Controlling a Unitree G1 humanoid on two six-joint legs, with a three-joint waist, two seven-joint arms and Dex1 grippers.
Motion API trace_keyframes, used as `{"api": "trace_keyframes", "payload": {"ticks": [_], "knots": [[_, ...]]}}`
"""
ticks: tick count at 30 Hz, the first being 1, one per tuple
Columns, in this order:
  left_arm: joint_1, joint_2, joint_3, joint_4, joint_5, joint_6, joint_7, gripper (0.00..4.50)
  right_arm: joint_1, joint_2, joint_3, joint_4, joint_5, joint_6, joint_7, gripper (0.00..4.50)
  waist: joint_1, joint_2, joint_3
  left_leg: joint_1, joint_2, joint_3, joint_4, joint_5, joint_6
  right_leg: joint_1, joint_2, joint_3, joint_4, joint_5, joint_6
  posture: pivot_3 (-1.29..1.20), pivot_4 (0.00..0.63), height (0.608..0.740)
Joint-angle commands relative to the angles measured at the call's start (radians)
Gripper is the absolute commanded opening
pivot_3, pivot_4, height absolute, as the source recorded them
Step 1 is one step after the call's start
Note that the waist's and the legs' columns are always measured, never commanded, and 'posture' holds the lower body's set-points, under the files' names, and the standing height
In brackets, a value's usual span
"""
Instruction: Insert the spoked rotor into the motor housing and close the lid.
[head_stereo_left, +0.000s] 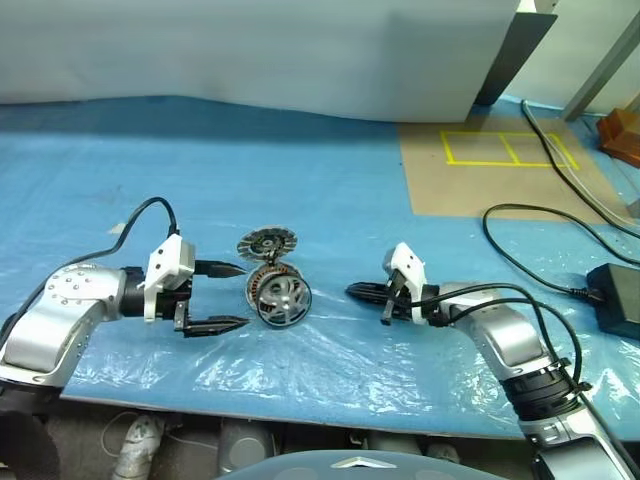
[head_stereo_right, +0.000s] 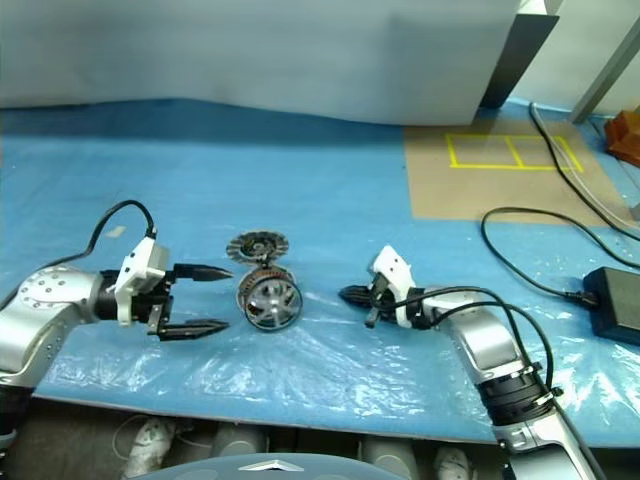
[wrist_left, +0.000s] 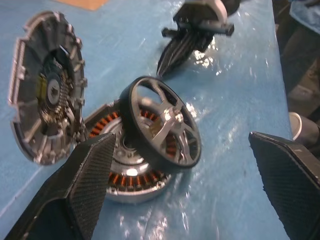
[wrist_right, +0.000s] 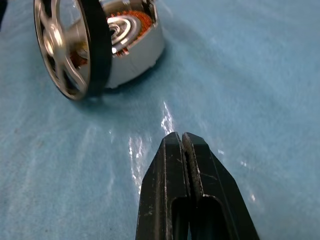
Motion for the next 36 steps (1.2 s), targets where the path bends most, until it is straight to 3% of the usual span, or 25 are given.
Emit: {"api": "trace_keyframes", "payload": {"ticks": [1,7,10,16,21,26,31,36], "knots": [[-0.048,-0.013,0.016,0.031,0.019,-0.023,0.026,4.48,-0.118,-0.015,-0.048,-0.039,0.047,0.006,0.030,0.00,-0.001,0.000,0.000,0.000,0.000,0.000,0.000,0.000,0.000,0.000,0.000,0.000,0.001,0.000,0.000,0.00,0.150,0.740],[-0.036,-0.034,0.005,0.042,0.054,-0.035,0.065,4.48,-0.216,-0.083,-0.002,-0.091,0.062,0.023,0.132,0.00,0.000,0.000,0.000,-0.001,0.000,0.000,0.000,0.000,0.000,-0.001,0.001,0.000,0.002,0.000,0.000,0.00,0.150,0.740],[-0.007,-0.046,0.013,0.020,0.048,-0.019,0.089,4.50,-0.178,-0.158,0.049,-0.118,0.013,-0.036,0.210,0.57,0.001,0.000,0.000,-0.002,0.000,0.000,-0.001,0.000,0.000,-0.002,0.001,0.000,0.001,0.002,0.003,0.00,0.150,0.740],[0.061,-0.060,0.016,-0.071,0.033,0.008,0.143,4.50,-0.014,-0.325,0.074,-0.182,-0.029,-0.138,0.315,2.63,0.005,0.000,0.000,-0.004,0.000,-0.001,-0.002,0.000,0.000,-0.002,0.000,-0.002,0.000,0.000,0.001,0.00,0.150,0.740],[0.150,-0.056,0.015,-0.156,0.026,0.036,0.172,4.50,0.084,-0.349,0.059,-0.282,0.004,-0.092,0.283,4.41,-0.006,0.000,0.000,-0.002,0.001,0.000,0.000,-0.001,0.001,-0.001,0.001,0.000,0.000,0.000,0.001,0.00,0.150,0.740],[0.240,-0.027,0.046,-0.233,-0.019,0.065,0.142,4.50,0.112,-0.311,0.038,-0.394,0.059,0.011,0.200,4.46,-0.001,0.000,0.000,-0.001,0.001,0.000,0.001,-0.003,0.005,-0.001,0.001,0.001,0.001,-0.001,0.001,0.00,0.150,0.740],[0.320,0.016,0.063,-0.249,-0.012,0.021,0.085,4.50,0.066,-0.277,0.092,-0.423,0.075,0.006,0.222,4.46,0.000,0.000,0.000,-0.001,0.001,0.000,0.000,-0.003,0.005,-0.001,0.001,0.001,0.000,-0.001,0.001,0.00,0.150,0.740],[0.316,0.023,0.053,-0.267,-0.005,0.030,0.090,4.50,-0.047,-0.178,0.221,-0.329,0.012,-0.066,0.260,4.46,-0.002,0.000,0.000,0.000,0.001,0.000,0.001,-0.003,0.005,-0.001,0.001,0.001,0.002,-0.001,0.001,0.00,0.150,0.740]]}}
